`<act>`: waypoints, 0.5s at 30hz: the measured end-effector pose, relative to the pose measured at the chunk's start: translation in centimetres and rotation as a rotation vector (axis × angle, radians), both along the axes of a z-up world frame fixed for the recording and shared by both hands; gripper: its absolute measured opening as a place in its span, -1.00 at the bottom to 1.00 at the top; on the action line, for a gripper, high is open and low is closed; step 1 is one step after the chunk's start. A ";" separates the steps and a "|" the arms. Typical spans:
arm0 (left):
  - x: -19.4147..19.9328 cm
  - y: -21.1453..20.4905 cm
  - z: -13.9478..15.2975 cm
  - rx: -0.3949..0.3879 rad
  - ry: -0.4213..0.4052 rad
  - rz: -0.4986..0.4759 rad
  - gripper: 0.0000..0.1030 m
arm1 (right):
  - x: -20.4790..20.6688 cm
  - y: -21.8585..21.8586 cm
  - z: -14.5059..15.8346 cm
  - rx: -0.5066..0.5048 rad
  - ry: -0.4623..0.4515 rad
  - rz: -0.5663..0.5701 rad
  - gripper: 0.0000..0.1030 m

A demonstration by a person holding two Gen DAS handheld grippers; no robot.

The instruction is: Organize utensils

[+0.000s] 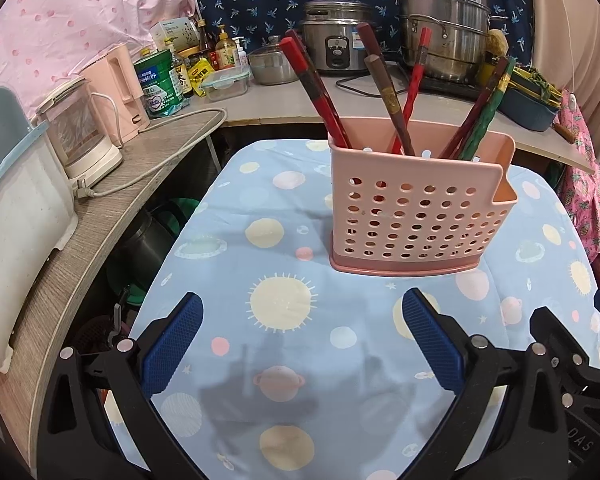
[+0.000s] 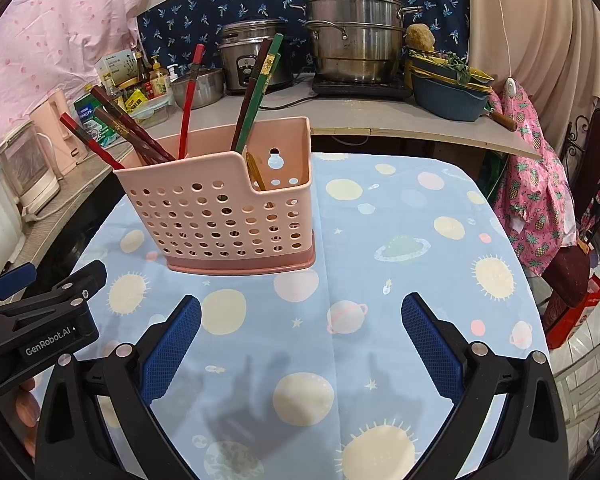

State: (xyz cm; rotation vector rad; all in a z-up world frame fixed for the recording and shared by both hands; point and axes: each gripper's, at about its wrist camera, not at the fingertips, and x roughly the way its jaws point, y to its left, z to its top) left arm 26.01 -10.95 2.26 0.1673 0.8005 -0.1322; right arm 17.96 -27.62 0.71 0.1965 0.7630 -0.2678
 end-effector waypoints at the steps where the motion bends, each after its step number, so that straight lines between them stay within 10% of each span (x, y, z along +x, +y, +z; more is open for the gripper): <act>1: 0.0 0.0 0.0 0.002 0.001 0.000 0.85 | 0.0 0.0 0.0 0.000 0.000 0.000 0.88; 15: -1.0 -0.3 0.7 0.002 -0.025 -0.010 0.85 | -0.2 0.1 0.3 0.000 -0.017 0.002 0.88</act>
